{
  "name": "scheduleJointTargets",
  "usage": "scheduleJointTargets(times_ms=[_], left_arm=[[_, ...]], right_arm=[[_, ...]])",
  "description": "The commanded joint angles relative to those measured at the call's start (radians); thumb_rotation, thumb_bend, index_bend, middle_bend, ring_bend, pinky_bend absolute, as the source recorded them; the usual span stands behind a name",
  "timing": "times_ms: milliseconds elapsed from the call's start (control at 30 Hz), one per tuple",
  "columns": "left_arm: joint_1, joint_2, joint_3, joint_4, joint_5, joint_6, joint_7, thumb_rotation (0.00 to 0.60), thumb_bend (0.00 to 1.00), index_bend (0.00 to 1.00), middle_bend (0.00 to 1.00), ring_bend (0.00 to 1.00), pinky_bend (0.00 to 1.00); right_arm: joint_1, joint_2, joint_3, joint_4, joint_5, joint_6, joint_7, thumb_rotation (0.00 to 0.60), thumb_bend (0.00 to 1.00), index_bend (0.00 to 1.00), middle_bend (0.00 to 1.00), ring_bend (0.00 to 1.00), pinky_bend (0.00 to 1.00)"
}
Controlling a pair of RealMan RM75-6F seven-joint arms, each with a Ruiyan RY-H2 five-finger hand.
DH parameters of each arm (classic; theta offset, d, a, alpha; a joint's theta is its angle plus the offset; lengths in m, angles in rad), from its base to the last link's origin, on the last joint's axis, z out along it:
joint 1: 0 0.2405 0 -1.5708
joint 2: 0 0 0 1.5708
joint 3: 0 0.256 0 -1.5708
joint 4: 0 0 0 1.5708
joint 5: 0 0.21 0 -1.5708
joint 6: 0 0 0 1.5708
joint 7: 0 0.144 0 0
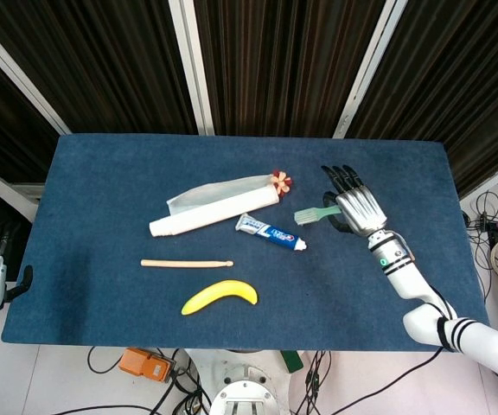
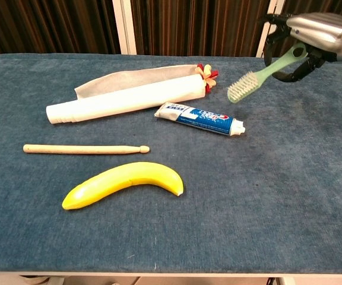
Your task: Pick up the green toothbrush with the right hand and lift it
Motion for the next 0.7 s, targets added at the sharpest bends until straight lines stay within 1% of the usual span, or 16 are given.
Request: scheduleJointTargets(times_ms=[33, 267, 433, 700], left_arm=[[0.0, 0.0, 0.0, 0.0, 0.0, 0.0, 0.0, 0.6, 0.44, 0.07, 0.0, 0.0, 0.0], [0.001, 0.002, 0.0, -0.001, 0.0, 0.001, -0.003, 0.6, 0.44, 0.07, 0.0, 0.0, 0.0], [0.003, 0.003, 0.0, -0.001, 0.001, 0.003, -0.008, 0.6, 0.44, 0.07, 0.0, 0.0, 0.0], [0.006, 0.004, 0.0, -0.003, 0.002, 0.007, -0.008, 0.6, 0.44, 0.07, 0.0, 0.0, 0.0]], right_arm=[[0.01, 0.028, 0.017, -0.061, -0.024, 0.036, -0.025, 0.6, 0.58, 0.89, 0.03, 0.02, 0.02], [0.029, 0.067, 0.064, -0.165, -0.03, 0.08, -0.053, 0.6, 0.58, 0.89, 0.03, 0.02, 0.02], [0.022, 0.096, 0.082, -0.238, -0.053, 0.139, -0.054, 0.6, 0.58, 0.9, 0.03, 0.02, 0.03], [-0.008, 0.145, 0.095, -0.334, -0.08, 0.221, -0.043, 0.6, 0.58, 0.9, 0.03, 0.02, 0.04]])
